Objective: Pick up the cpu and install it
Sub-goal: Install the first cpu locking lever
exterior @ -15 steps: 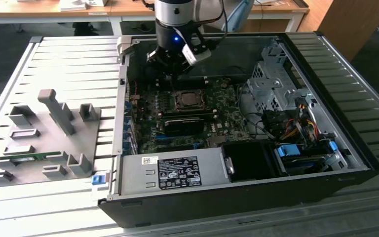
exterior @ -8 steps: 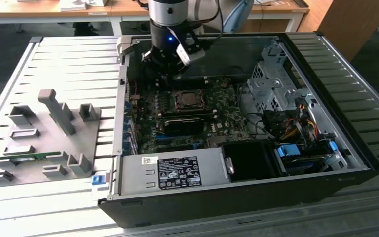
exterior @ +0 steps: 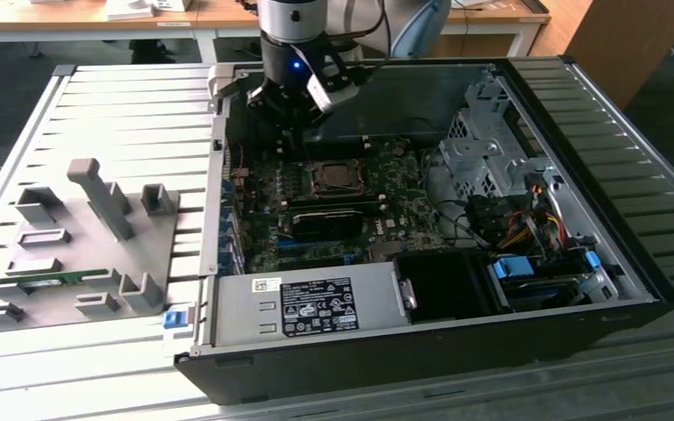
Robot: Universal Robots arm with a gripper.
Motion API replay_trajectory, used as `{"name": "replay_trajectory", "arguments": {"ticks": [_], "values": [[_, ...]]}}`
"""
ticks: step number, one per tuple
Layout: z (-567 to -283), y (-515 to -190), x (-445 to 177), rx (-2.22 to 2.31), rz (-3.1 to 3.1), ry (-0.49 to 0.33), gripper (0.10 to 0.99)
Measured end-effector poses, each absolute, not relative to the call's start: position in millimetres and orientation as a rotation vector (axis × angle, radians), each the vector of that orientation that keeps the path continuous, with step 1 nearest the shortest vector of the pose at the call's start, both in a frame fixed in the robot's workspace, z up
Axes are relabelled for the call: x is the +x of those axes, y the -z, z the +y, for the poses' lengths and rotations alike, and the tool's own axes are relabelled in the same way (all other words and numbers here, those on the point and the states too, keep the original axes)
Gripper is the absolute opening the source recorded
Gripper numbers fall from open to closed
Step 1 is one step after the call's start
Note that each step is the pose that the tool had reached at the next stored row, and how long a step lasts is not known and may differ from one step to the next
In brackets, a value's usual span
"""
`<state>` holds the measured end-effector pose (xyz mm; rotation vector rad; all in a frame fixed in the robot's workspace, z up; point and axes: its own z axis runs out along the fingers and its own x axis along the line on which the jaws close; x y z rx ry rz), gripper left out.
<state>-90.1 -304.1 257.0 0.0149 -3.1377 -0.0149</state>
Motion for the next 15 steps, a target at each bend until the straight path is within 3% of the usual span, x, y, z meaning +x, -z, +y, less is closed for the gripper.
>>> {"name": "replay_trajectory", "arguments": {"ticks": [15], "values": [[-291,-256,-85,0.015,-3.139,0.015,0.106]]}}
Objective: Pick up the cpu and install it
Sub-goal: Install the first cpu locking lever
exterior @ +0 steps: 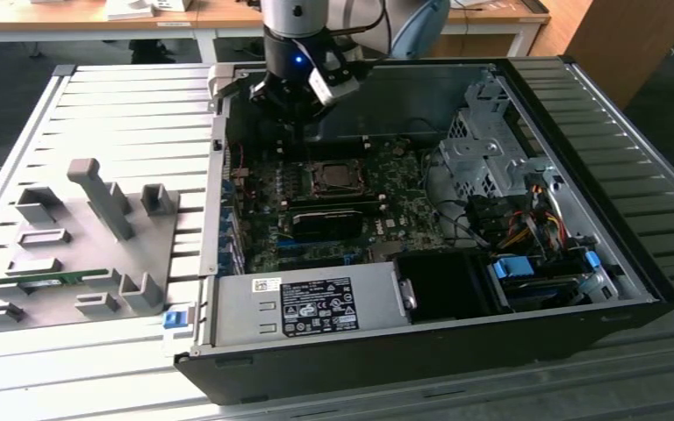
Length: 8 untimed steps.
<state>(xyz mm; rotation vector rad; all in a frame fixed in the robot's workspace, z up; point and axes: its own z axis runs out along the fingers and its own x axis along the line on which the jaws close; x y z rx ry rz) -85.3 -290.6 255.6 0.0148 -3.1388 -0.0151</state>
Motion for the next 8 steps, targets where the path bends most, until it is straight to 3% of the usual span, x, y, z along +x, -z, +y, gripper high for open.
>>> {"name": "replay_trajectory", "arguments": {"ticks": [8], "values": [[-290,-254,-60,0.014,-3.139,0.015,0.106]]}}
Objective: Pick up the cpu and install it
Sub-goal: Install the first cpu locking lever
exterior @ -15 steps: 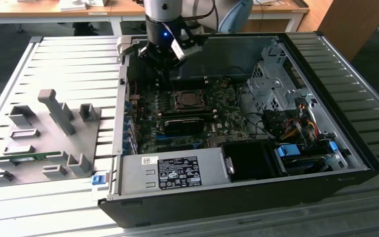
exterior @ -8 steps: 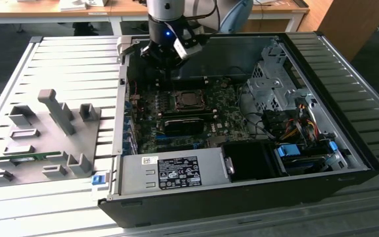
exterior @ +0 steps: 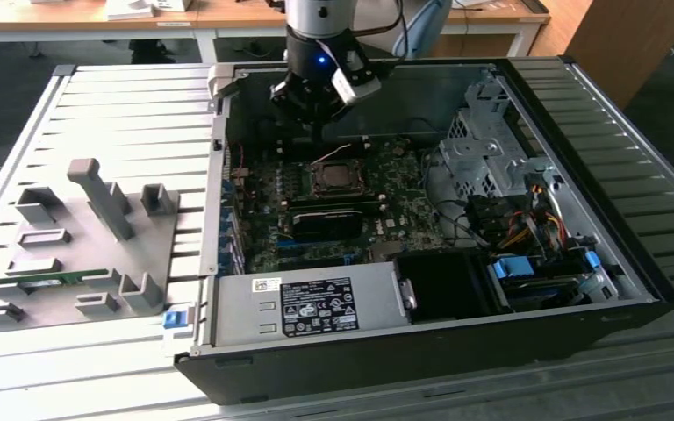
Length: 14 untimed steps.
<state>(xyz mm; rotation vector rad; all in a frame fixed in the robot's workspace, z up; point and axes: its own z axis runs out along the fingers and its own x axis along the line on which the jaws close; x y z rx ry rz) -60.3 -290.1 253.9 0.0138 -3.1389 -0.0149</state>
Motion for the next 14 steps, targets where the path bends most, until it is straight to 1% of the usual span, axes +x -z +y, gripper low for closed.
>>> {"name": "replay_trajectory", "arguments": {"ticks": [1,4,14], "values": [[-290.2,-253.7,-60.4,0.014,-3.139,0.017,0.106],[-290.5,-252.7,-60.3,0.014,-3.138,0.07,0.106],[-290.6,-244.7,-50.7,0.012,-3.14,0.086,0.106]]}}
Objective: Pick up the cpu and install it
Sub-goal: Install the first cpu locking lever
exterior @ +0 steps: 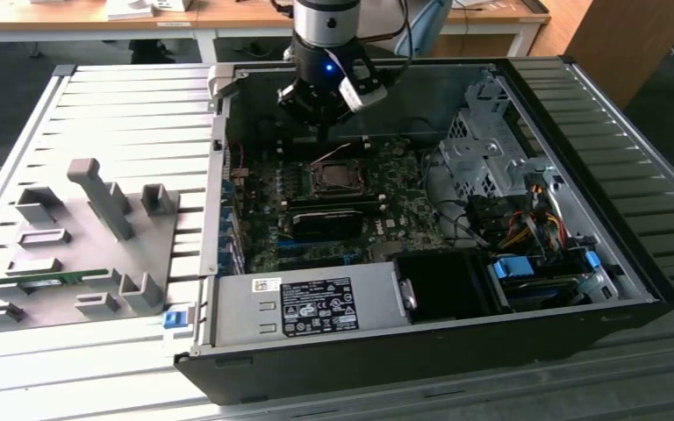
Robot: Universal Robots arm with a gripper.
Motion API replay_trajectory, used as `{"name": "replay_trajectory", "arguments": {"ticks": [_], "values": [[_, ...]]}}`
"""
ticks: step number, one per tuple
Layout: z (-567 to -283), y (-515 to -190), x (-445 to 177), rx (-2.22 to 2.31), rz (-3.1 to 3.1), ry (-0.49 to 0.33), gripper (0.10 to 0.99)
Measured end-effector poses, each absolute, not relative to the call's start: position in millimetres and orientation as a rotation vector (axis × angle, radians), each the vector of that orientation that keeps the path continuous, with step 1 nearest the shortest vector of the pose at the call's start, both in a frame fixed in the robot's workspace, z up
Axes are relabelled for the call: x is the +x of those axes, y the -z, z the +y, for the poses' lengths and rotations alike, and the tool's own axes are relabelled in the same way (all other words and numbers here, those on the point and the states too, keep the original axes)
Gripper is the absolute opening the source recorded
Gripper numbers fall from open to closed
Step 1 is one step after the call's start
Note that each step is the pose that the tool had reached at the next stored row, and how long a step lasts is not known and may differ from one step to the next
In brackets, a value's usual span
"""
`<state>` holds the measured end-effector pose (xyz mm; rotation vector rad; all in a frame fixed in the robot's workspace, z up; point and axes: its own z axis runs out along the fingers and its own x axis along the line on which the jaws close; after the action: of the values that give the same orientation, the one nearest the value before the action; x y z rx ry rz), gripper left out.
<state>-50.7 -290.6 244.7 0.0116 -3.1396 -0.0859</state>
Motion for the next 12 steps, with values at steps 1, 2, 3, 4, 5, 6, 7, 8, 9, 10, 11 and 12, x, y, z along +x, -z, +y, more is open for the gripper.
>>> {"name": "replay_trajectory", "arguments": {"ticks": [1,2,3,4,5,6,7,8,9,10,11,12], "values": [[-290,-244,-50,0.019,-3.139,0.086,0.106],[-290,-243,-50,0.031,-3.139,0.086,0.106],[-290,-241,-50,0.04,-3.139,0.086,0.106],[-290,-240,-49,0.042,-3.139,0.086,0.106],[-290,-239,-48,0.042,-3.139,0.086,0.106],[-290,-238,-47,0.042,-3.139,0.086,0.106],[-290,-238,-46,0.042,-3.139,0.086,0.106],[-290,-237,-46,0.042,-3.139,0.086,0.106],[-290,-236,-45,0.042,-3.139,0.086,0.106],[-289,-234,-44,0.042,-3.139,0.086,0.106],[-289,-233,-42,0.042,-3.139,0.086,0.106],[-289,-232,-40,0.042,-3.139,0.086,0.106]]}}
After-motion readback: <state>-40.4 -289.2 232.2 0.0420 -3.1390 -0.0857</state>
